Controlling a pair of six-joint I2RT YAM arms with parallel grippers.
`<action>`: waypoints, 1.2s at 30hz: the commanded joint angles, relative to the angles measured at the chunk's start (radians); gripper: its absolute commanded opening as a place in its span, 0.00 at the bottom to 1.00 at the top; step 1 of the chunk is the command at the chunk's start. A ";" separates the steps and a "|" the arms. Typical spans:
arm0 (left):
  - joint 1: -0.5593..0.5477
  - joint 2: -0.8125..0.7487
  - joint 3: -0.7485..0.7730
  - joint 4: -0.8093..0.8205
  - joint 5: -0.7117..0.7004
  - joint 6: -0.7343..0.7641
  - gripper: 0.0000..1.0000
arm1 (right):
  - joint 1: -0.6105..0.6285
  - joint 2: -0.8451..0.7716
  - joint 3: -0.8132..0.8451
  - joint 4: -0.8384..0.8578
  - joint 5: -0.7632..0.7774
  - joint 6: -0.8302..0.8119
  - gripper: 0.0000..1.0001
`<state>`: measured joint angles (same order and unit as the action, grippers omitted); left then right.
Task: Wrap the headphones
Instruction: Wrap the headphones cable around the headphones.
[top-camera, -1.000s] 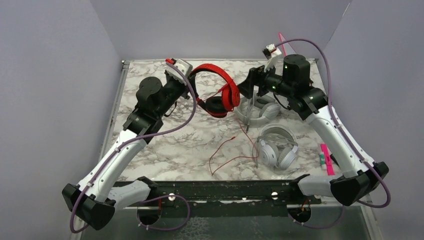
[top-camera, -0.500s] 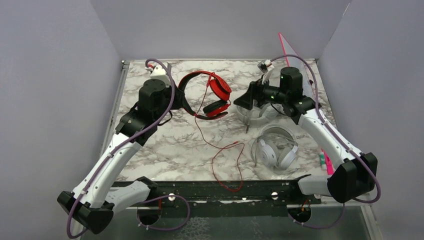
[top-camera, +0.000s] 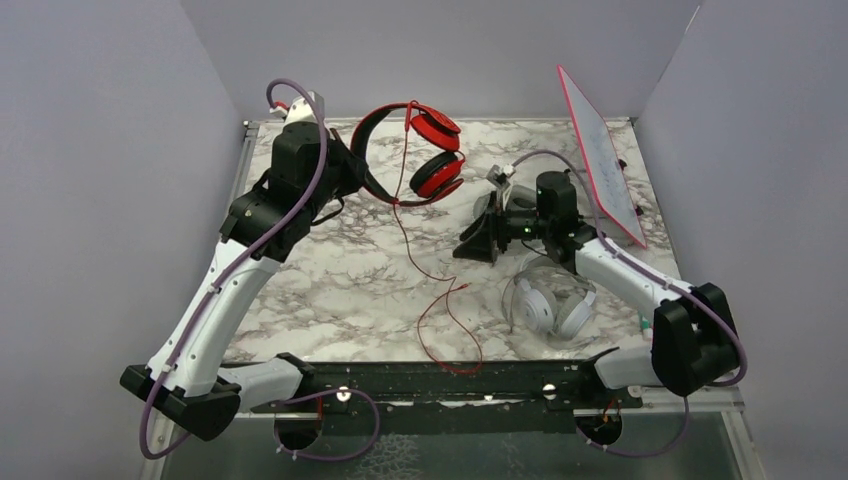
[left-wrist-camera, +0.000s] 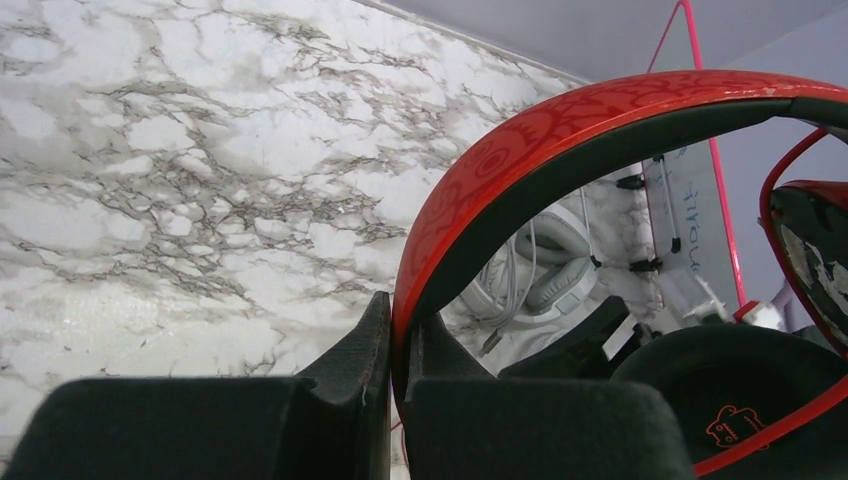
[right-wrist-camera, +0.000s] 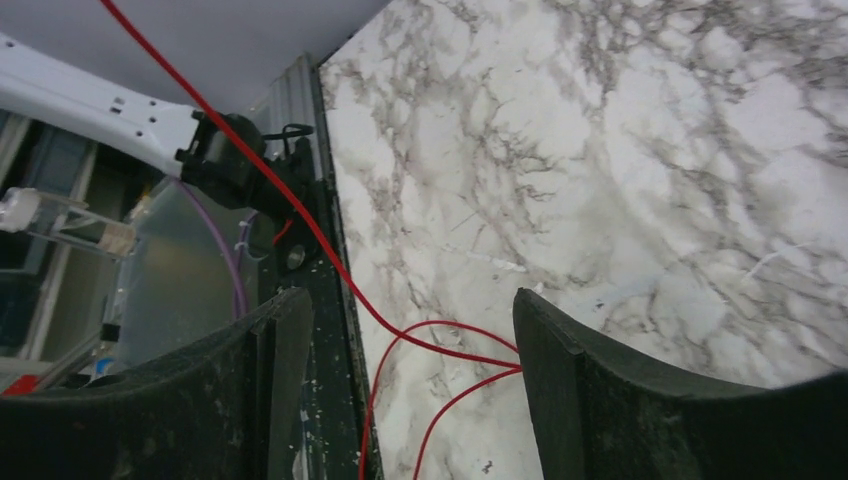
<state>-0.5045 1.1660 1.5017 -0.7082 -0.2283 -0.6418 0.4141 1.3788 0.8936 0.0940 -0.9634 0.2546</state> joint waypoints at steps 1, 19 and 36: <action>0.015 0.007 0.076 -0.005 0.022 -0.070 0.00 | 0.012 -0.051 -0.167 0.376 -0.143 0.081 0.79; 0.038 0.078 0.335 -0.090 0.116 -0.159 0.00 | 0.214 0.206 -0.325 1.076 0.056 -0.060 0.77; 0.040 0.096 0.474 -0.117 0.030 -0.167 0.00 | 0.290 0.310 -0.433 1.328 0.166 0.015 0.61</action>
<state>-0.4709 1.2667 1.9224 -0.8646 -0.1631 -0.7670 0.7010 1.6752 0.4908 1.3331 -0.8490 0.2615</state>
